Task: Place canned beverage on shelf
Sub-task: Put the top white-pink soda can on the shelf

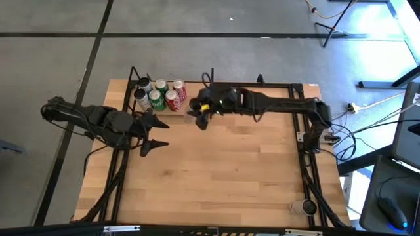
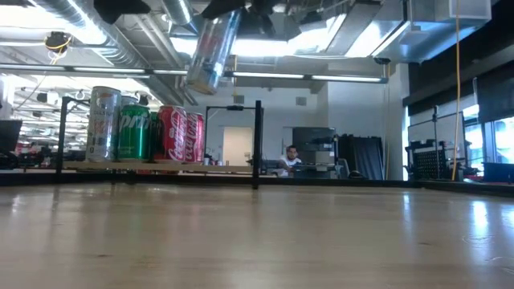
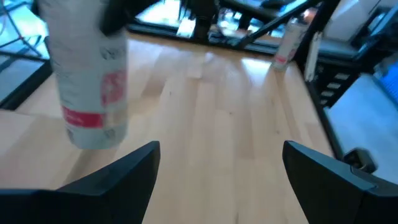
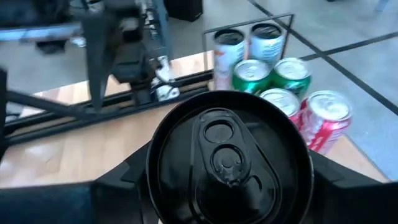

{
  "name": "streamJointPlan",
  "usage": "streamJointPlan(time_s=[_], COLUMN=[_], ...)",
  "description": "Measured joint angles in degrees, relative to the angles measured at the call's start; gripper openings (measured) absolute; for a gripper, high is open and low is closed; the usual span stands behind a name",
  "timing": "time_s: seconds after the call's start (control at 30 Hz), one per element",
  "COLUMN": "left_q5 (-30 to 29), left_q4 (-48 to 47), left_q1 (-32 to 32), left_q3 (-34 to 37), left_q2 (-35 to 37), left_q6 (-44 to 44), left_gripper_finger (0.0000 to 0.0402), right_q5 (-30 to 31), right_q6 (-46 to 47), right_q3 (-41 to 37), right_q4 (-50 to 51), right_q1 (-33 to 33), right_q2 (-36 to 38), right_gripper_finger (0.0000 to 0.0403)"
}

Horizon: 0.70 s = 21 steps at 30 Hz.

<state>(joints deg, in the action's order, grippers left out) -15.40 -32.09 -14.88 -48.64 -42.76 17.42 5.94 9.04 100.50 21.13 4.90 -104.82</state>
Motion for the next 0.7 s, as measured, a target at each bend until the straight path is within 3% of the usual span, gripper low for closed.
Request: streamJointPlan(time_s=[0.23,0.7], left_q5=[-1.21,-7.11], left_q4=[-3.85,-3.86], left_q1=[0.9,0.9], left_q3=[0.02,0.02], left_q2=[5.29,6.64], left_q6=[-0.21,4.91], left_gripper_finger=[0.0326,0.0326], right_q5=[-0.03,-4.94], right_q6=[-0.36,-5.46], right_q3=[9.57,11.29], right_q4=[2.43,6.08], right_q1=[4.89,15.77], right_q2=[-5.15,-12.69], right_gripper_finger=[0.0227,0.0227])
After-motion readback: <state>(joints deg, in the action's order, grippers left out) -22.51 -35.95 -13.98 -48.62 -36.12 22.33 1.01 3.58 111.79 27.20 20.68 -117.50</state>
